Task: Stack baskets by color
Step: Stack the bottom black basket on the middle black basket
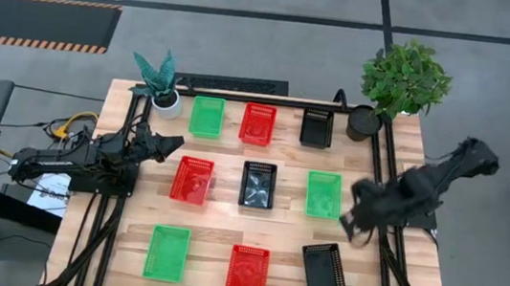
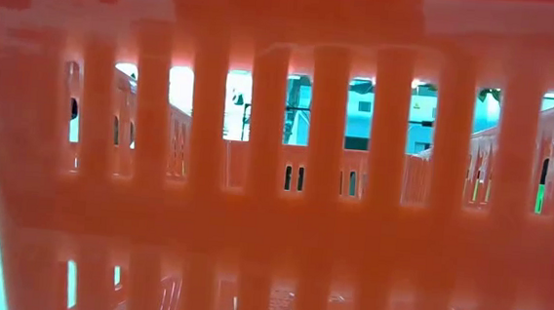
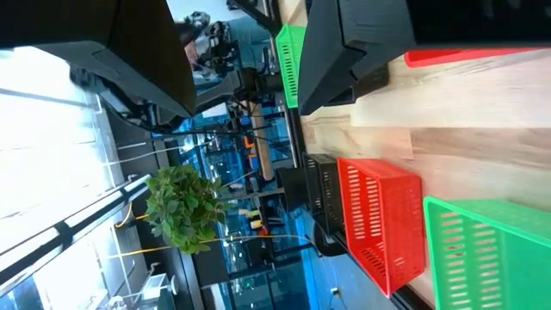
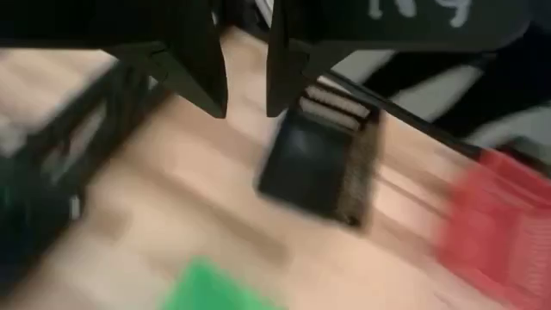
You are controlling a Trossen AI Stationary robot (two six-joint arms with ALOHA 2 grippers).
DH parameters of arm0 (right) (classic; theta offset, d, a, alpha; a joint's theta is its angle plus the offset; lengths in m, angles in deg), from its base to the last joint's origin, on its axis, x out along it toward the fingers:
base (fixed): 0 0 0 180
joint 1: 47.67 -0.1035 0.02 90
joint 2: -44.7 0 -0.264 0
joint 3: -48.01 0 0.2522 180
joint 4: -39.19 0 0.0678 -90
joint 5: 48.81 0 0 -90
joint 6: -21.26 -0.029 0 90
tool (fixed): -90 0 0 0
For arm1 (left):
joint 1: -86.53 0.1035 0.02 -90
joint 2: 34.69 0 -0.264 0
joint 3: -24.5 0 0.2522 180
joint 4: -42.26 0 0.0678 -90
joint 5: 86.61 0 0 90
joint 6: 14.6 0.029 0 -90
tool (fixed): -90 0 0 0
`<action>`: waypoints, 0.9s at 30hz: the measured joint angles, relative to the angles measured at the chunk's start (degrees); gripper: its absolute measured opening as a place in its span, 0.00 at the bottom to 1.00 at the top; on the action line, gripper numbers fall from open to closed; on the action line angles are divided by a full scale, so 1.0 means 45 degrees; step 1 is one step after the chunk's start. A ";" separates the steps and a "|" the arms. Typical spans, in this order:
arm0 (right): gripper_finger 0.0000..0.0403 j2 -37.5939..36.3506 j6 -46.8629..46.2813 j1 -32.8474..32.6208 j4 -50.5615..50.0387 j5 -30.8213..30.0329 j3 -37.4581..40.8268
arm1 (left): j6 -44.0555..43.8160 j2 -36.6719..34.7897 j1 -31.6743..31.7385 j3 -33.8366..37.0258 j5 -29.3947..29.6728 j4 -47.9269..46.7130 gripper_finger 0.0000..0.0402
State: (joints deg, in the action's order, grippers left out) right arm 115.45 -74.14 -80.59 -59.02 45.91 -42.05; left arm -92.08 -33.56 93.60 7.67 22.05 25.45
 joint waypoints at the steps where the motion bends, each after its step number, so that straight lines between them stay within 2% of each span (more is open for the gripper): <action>1: 0.29 0.0399 -0.0447 -0.0355 -0.0091 0.0274 0.0002 | 0.0044 0.0000 0.0000 0.0000 0.0000 -0.0003 0.48; 4: 0.36 0.1310 -0.1803 -0.1251 -0.0012 0.0665 0.0002 | 0.0691 0.0000 0.0005 0.0000 -0.0010 0.0013 0.48; 12: 0.60 0.2547 -0.5548 -0.2967 0.1606 0.0504 0.0103 | 0.1442 0.0000 0.0000 -0.0005 -0.0035 0.0002 0.48; 17: 0.61 0.2940 -0.6453 -0.3673 0.4447 0.0433 0.1806 | 0.1455 0.0000 0.0001 -0.0005 -0.0039 -0.0004 0.48; 21: 0.61 0.3244 -0.6495 -0.3639 0.6515 0.0321 0.3131 | 0.1696 0.0000 0.0005 -0.0005 -0.0053 -0.0008 0.48; 27: 0.60 0.3709 -0.6251 -0.3330 0.7683 0.0227 0.4503 | 0.1789 0.0000 0.0005 -0.0010 -0.0038 -0.0009 0.48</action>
State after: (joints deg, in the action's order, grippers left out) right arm 132.14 -102.27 -95.58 -24.45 46.93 -21.79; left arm -84.03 -33.56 93.62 7.63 21.88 25.41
